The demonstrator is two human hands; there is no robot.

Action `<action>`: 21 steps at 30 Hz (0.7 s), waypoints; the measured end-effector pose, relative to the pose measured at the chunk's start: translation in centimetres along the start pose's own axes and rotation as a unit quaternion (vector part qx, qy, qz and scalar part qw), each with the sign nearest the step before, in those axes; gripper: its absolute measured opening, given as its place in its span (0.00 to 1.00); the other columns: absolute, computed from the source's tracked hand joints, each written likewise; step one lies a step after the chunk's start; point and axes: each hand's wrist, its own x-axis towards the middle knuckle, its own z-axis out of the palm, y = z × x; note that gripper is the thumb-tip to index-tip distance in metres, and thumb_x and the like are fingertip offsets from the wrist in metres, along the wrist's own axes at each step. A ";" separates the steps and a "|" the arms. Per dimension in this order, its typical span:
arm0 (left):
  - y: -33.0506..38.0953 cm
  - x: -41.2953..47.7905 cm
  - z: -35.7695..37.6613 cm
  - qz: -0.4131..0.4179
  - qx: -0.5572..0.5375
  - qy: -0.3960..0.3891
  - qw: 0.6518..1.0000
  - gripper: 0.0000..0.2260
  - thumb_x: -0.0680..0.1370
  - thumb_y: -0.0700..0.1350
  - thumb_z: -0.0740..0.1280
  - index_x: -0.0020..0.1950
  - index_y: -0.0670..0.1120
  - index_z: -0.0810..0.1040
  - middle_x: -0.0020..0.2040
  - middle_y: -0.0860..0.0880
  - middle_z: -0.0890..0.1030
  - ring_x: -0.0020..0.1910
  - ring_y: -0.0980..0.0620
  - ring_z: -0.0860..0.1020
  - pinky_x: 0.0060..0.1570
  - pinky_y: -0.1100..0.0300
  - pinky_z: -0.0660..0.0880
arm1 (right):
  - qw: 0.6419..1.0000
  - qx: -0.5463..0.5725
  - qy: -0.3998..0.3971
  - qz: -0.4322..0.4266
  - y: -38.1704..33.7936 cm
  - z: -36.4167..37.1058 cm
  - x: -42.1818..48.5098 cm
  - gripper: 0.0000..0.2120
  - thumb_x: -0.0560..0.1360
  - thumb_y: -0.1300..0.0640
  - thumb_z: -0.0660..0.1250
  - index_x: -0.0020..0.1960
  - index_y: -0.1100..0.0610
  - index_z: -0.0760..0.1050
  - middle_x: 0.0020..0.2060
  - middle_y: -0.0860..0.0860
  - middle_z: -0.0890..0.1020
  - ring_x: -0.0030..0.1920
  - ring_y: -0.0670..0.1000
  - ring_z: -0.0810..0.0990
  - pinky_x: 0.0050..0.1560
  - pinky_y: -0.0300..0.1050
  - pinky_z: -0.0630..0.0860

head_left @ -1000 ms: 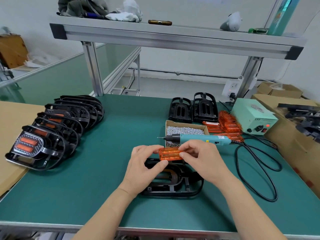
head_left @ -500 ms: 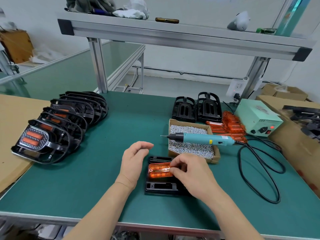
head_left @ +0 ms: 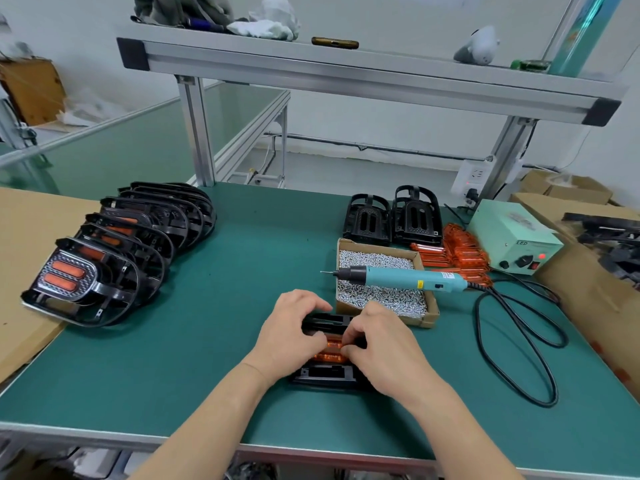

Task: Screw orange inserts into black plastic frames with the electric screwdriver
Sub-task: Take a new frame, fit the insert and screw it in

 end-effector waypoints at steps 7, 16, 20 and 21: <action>0.0 0.1 0.2 -0.026 0.027 -0.025 0.999 0.28 0.67 0.49 0.65 0.67 0.51 0.67 0.63 0.56 0.70 0.65 0.57 0.66 0.65 0.60 0.66 | 0.995 0.091 0.025 0.021 0.2 -0.1 0.4 0.03 0.76 0.52 0.72 0.45 0.50 0.81 0.44 0.45 0.74 0.46 0.46 0.74 0.49 0.42 0.70; -0.1 -0.1 0.1 -0.036 0.032 -0.023 0.999 0.24 0.69 0.45 0.67 0.61 0.58 0.64 0.61 0.60 0.69 0.62 0.61 0.66 0.60 0.62 0.66 | 0.507 0.805 0.133 0.277 1.9 -2.9 2.0 0.14 0.81 0.68 0.63 0.66 0.70 0.69 0.63 0.70 0.75 0.63 0.65 0.78 0.61 0.53 0.79; 0.1 -0.2 0.1 -0.032 0.041 -0.006 0.999 0.23 0.71 0.43 0.67 0.65 0.55 0.66 0.60 0.60 0.68 0.62 0.61 0.66 0.58 0.63 0.65 | 0.445 0.827 0.150 0.309 2.0 -3.5 3.7 0.24 0.82 0.65 0.62 0.75 0.69 0.60 0.70 0.68 0.70 0.73 0.64 0.70 0.74 0.57 0.67; 0.1 -0.3 0.1 -0.033 0.038 -0.004 0.999 0.23 0.72 0.43 0.67 0.65 0.55 0.66 0.61 0.59 0.68 0.62 0.60 0.67 0.59 0.63 0.65 | 0.435 0.829 0.152 0.316 2.0 -3.4 4.2 0.24 0.82 0.64 0.63 0.76 0.68 0.60 0.71 0.67 0.70 0.74 0.63 0.69 0.75 0.57 0.66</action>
